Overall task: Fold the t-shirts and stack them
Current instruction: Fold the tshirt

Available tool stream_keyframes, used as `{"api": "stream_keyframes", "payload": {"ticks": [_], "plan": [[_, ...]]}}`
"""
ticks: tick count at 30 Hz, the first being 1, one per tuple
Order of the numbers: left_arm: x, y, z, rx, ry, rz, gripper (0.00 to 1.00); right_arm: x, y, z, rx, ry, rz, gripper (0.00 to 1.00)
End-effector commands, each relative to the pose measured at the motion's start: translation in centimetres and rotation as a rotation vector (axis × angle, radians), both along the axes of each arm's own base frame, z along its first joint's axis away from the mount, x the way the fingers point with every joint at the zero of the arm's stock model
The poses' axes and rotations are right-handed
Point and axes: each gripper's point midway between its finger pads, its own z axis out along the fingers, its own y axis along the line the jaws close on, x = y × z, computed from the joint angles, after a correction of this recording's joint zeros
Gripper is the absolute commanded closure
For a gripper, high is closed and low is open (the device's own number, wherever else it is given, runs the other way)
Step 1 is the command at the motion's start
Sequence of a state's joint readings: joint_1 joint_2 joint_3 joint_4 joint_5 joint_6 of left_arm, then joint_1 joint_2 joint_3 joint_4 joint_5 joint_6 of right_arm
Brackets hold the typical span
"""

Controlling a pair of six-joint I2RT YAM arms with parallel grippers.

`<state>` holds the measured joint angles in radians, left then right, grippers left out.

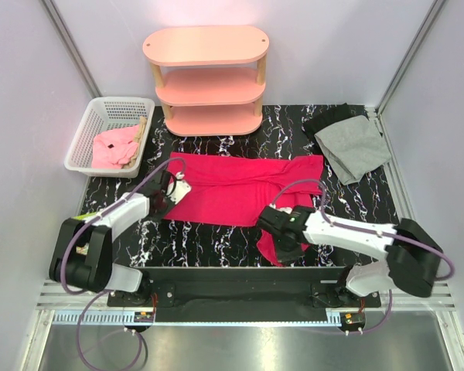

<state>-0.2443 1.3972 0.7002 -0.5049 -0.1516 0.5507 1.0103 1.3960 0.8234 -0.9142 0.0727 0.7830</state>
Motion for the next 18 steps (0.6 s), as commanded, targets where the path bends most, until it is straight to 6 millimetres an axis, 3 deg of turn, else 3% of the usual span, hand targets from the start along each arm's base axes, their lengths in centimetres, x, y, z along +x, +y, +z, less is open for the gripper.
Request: {"api": "stream_keyframes", "payload": {"ticks": [1, 13, 17, 18], "plan": [[0.5, 0.1, 3.2, -0.029, -0.085, -0.021, 1.0, -1.8, -0.8, 3.0, 0.065, 0.028, -0.068, 1.0], [-2.1, 1.3, 6.2, -0.004, -0.118, -0.03, 1.0, -3.9, -1.8, 8.9, 0.151, 0.012, -0.122, 1.0], [-2.6, 1.5, 6.4, 0.002, -0.115, -0.034, 1.0, -2.8, -2.3, 11.5, 0.167, -0.071, -0.163, 1.0], [-2.4, 1.5, 6.7, 0.001, -0.124, -0.035, 1.0, -2.0, -2.0, 12.9, 0.187, -0.111, -0.177, 1.0]]}}
